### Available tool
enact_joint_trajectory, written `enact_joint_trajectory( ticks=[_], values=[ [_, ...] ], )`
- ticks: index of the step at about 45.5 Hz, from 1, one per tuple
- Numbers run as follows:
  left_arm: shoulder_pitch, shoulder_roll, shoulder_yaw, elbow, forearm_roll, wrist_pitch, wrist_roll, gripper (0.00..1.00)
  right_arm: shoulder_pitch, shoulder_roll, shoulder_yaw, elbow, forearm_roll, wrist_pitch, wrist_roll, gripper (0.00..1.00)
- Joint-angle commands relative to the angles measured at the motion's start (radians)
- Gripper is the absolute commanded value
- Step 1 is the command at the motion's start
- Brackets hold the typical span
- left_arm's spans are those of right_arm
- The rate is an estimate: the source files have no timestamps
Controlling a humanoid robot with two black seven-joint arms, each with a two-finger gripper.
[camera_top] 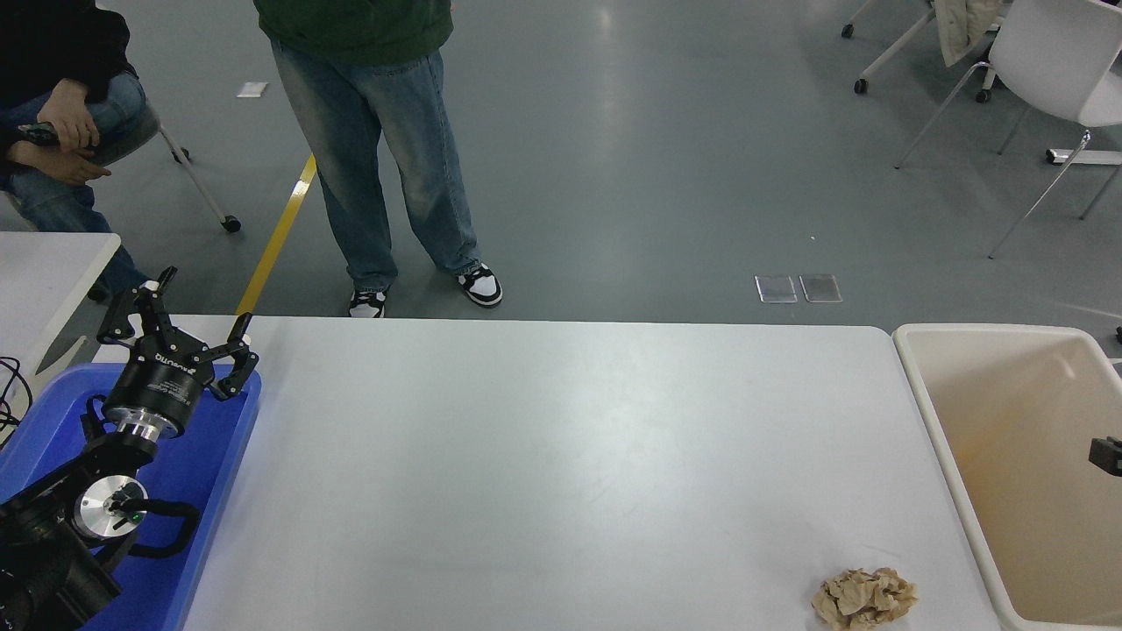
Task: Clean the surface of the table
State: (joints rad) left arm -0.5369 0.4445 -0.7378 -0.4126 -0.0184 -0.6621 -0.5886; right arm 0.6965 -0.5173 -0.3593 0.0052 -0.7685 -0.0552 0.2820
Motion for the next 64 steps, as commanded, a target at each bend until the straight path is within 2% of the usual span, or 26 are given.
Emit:
enact_joint_trajectory(
  ticks=[1, 5, 9, 14, 18, 24, 29, 40, 44, 52, 59, 64],
  values=[
    [0.0, 0.0, 0.0, 0.0, 0.0, -0.001, 0.0, 1.0, 0.012, -0.087, 0.44, 0.18, 0.055, 0.005, 0.005, 0.99],
    [0.0, -0.001, 0.0, 0.0, 0.0, -0.001, 0.0, 1.0, -0.031, -0.145, 0.711, 0.343, 0.06, 0.014, 0.003, 0.99],
    [0.0, 0.0, 0.0, 0.0, 0.0, -0.001, 0.0, 1.0, -0.138, -0.216, 0.972, 0.542, 0.06, 0.014, 0.005, 0.99],
    [0.0, 0.0, 0.0, 0.0, 0.0, -0.001, 0.0, 1.0, -0.274, -0.214, 1.252, 0.708, 0.06, 0.014, 0.003, 1.0],
    [0.0, -0.001, 0.0, 0.0, 0.0, -0.001, 0.0, 1.0, -0.313, -0.176, 1.382, 0.753, 0.086, 0.014, -0.004, 1.0],
    [0.0, 0.0, 0.0, 0.0, 0.0, -0.001, 0.0, 1.0, -0.307, -0.132, 1.398, 0.765, 0.334, 0.011, 0.005, 1.0],
    [0.0, -0.001, 0.0, 0.0, 0.0, -0.001, 0.0, 1.0, -0.305, -0.106, 1.402, 0.835, 0.443, 0.012, 0.013, 1.0],
    [0.0, -0.001, 0.0, 0.0, 0.0, -0.001, 0.0, 1.0, -0.31, -0.055, 1.431, 0.917, 0.46, 0.011, 0.025, 1.0],
    [-0.001, -0.001, 0.0, 0.0, 0.0, -0.001, 0.0, 1.0, -0.322, -0.033, 1.43, 0.927, 0.462, 0.023, 0.069, 0.99],
    [-0.001, -0.001, 0.0, 0.0, 0.0, -0.002, 0.0, 1.0, -0.324, 0.016, 1.412, 0.921, 0.462, 0.153, 0.103, 0.99],
    [-0.001, -0.001, 0.0, 0.0, 0.0, -0.004, 0.001, 1.0, -0.316, 0.088, 1.413, 0.886, 0.462, 0.195, 0.105, 0.99],
    [-0.001, -0.001, 0.0, 0.0, 0.0, -0.005, 0.001, 1.0, -0.318, 0.135, 1.415, 0.855, 0.46, 0.265, 0.118, 0.99]
  ],
)
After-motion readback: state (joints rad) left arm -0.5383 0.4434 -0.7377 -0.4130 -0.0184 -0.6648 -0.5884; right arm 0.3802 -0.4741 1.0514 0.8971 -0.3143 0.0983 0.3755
